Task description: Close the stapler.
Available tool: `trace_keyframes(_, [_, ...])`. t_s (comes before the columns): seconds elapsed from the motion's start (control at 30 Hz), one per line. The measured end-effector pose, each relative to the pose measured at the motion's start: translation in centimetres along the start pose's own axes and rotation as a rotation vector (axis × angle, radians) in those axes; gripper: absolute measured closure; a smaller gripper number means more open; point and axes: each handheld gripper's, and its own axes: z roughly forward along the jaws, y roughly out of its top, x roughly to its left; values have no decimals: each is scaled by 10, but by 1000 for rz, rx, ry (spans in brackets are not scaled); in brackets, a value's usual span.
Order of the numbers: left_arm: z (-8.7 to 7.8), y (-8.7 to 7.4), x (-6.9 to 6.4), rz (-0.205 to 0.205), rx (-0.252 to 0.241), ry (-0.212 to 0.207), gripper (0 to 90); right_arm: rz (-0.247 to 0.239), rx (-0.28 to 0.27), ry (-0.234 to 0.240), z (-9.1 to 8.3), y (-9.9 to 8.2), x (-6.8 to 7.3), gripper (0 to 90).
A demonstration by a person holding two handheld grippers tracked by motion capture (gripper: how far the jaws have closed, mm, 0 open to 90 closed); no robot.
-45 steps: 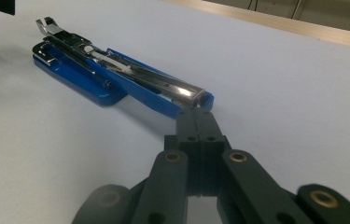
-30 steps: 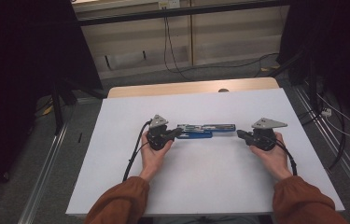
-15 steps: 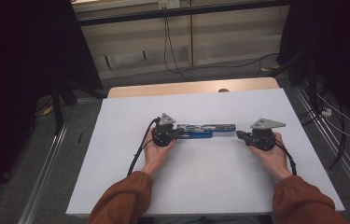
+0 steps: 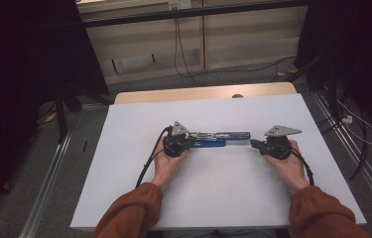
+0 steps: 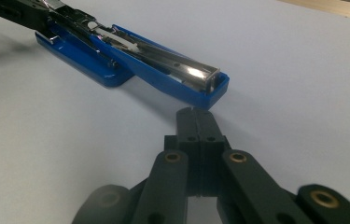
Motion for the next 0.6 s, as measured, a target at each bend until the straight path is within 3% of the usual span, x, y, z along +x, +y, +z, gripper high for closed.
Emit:
trace_keyframes(0.17, [1, 0, 2, 4, -7, 6, 900, -9, 3, 4, 2, 2, 1, 900])
trace_keyframes(0.53, [1, -1, 4, -19, -13, -16, 900, -21, 62, 17, 9, 9, 2, 900])
trace_keyframes(0.6, [0, -1, 4, -4, -6, -11, 900, -27, 81, 14, 11, 12, 3, 900])
